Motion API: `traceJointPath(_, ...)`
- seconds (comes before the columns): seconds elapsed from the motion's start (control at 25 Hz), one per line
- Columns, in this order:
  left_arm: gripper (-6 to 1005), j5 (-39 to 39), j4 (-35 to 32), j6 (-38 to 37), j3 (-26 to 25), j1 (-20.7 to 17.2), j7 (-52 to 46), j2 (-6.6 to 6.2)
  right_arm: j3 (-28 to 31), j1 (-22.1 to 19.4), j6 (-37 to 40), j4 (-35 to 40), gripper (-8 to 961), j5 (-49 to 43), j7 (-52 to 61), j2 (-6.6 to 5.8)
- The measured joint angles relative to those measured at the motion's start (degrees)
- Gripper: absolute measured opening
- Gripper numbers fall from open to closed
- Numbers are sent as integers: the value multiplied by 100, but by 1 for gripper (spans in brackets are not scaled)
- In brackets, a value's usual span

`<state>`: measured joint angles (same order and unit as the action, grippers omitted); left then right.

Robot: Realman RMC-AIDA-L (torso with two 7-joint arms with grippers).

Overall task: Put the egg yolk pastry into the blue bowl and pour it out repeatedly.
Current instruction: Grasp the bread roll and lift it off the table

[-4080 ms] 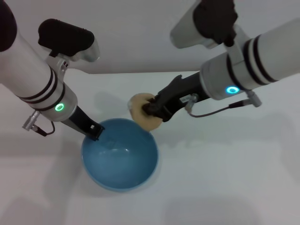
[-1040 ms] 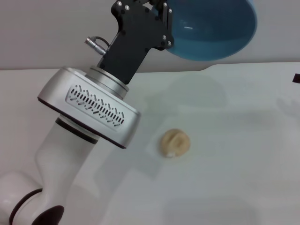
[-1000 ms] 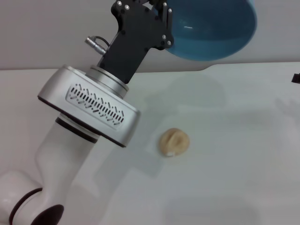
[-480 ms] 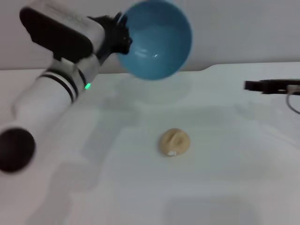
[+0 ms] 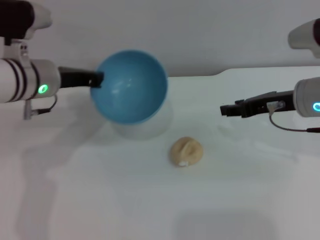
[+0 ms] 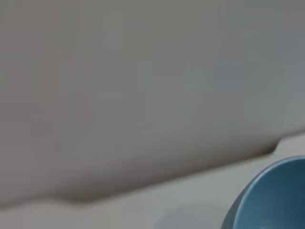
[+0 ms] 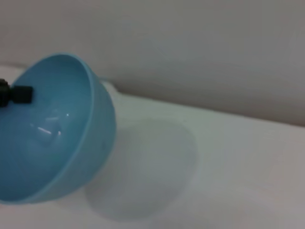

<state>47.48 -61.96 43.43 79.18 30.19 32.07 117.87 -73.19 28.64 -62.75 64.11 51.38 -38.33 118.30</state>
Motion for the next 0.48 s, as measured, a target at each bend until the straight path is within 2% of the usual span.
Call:
traceJointPath(0.04, 20, -195, -46, 260, -129, 8, -150, -7, -41, 33, -40, -12, 444, -99, 26, 0)
traceJointPath(0.08, 20, -556, -187, 858, -370, 29, -425, -24, -79, 68, -70, -38, 444, -204, 70, 4)
traceJointPath(0.12, 20, -556, -187, 858, -370, 29, -425, -24, -105, 109, -80, -88, 444, -298, 130, 10)
traceJointPath(0.24, 20, -1075, -626, 1783, -745, 31, -685, -28, -174, 313, -64, -474, 444, -433, 293, 16)
traceJointPath(0.36, 20, -1363, -1083, 2096, -823, -88, -932, -16, -188, 544, 8, -946, 444, -440, 286, 17)
traceJointPath(0.48, 23, -1415, -1252, 2220, -800, -165, -1034, -17, -269, 738, 236, -1344, 444, -438, 264, 35)
